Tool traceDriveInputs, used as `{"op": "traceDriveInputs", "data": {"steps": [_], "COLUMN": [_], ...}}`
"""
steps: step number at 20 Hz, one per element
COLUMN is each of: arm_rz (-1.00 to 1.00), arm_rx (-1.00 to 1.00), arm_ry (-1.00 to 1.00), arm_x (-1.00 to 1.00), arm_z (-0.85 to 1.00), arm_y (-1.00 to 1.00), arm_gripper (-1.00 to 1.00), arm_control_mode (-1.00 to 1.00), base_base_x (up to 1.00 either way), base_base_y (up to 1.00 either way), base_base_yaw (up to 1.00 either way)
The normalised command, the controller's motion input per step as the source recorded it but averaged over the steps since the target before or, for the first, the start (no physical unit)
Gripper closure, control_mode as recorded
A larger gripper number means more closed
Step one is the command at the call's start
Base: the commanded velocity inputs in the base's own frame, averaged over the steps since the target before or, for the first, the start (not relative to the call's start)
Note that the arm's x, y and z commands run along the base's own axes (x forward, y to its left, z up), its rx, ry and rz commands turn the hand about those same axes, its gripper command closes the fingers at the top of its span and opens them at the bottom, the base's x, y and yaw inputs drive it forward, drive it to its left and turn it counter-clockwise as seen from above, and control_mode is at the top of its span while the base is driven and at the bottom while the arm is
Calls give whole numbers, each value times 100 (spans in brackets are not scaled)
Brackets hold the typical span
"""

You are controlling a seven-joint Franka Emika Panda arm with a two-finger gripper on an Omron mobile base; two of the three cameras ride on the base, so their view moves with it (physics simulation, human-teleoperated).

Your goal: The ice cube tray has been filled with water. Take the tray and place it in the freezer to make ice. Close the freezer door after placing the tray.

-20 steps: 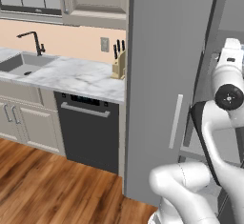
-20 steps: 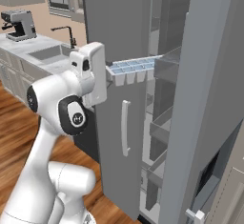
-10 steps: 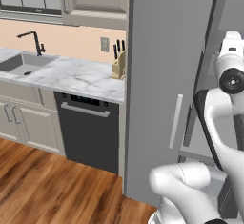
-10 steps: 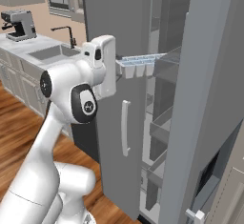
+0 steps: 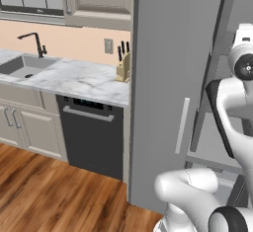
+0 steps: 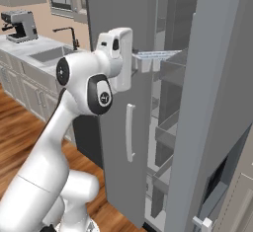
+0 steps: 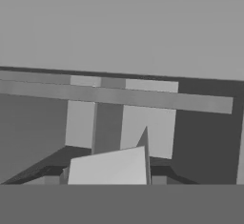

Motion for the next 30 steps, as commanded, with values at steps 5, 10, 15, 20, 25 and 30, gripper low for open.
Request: {"op": "traceDriveInputs", "data": {"steps": [5,10,15,20,25,30], "arm_rz": [4,6,7,6,7,8], "arm_rx": [1,2,3,4,3,0], "arm_ry": [5,4,1,0,1,2], "arm_x": [34,39,32,14,13,13], "arm_z": [2,0,0,0,0,0], "arm_y": [-36,-28,-35,-42,-39,-26], "arm_gripper": [100,100,100,100,100,100], "arm_control_mode": [-100,-100,-100,-100,-100,-100], "base_base_x": [0,0,0,0,0,0], "base_base_y": [0,0,0,0,0,0], "base_base_yaw": [0,0,0,0,0,0]}}
